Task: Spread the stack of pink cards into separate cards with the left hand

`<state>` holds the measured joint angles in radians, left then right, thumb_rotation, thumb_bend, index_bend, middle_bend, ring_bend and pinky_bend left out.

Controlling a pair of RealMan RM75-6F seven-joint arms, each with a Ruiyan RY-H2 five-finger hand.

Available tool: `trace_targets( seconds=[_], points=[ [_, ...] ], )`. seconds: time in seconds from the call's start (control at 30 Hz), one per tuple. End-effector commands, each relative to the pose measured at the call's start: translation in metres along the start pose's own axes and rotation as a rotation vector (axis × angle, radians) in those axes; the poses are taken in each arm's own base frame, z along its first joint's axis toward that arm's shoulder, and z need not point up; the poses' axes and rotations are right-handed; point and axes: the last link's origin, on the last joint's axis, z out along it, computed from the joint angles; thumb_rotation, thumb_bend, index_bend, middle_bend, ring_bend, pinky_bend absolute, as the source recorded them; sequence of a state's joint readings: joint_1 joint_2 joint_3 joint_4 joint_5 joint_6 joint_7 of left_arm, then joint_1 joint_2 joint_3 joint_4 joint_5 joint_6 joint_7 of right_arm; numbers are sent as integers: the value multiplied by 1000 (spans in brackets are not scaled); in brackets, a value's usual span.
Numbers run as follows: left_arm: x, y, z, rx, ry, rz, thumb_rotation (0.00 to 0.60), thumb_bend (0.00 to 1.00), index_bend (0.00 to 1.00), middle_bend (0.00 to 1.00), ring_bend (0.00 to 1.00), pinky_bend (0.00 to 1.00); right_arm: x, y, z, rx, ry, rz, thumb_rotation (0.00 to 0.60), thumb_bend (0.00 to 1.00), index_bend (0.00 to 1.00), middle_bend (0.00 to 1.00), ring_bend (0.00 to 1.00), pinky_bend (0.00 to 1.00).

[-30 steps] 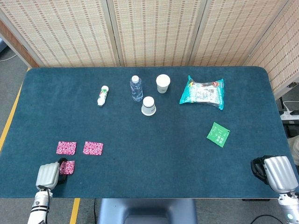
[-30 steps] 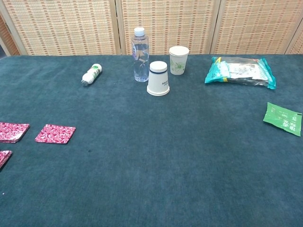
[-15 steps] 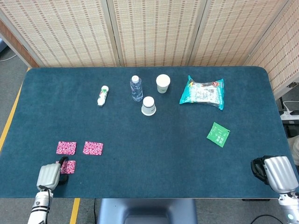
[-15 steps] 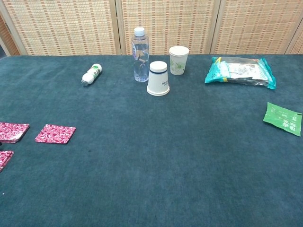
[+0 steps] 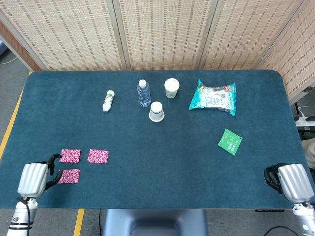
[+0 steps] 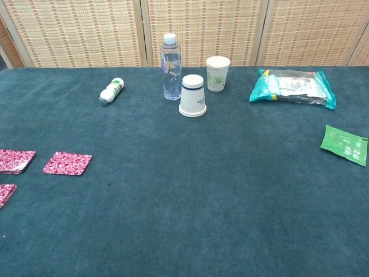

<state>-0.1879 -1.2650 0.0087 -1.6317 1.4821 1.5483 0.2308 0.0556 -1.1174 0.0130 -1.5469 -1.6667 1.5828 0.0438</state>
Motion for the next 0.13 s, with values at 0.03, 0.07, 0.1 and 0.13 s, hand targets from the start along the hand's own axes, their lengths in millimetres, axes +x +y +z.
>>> trace_targets(
  seconds=[0.03, 0.07, 0.1, 0.13],
  points=[
    [8, -17, -7, -13, 25, 54, 600, 316, 241, 337, 364, 439, -1, 0, 1, -4, 1, -6, 600, 545, 1000, 916, 854, 968],
    [7, -20, -10, -13, 22, 67, 600, 323, 232, 329, 358, 428, -2, 0, 1, -5, -1, -8, 600, 545, 1000, 916, 854, 968],
    [7, -21, -11, -14, 20, 68, 600, 328, 223, 325, 358, 419, -3, 0, 1, -6, -3, -10, 600, 545, 1000, 916, 854, 968],
    [6, -22, -13, -12, 20, 62, 600, 332, 215, 321, 358, 411, -3, -1, 1, -7, -5, -12, 600, 545, 1000, 917, 854, 968]
  ],
)
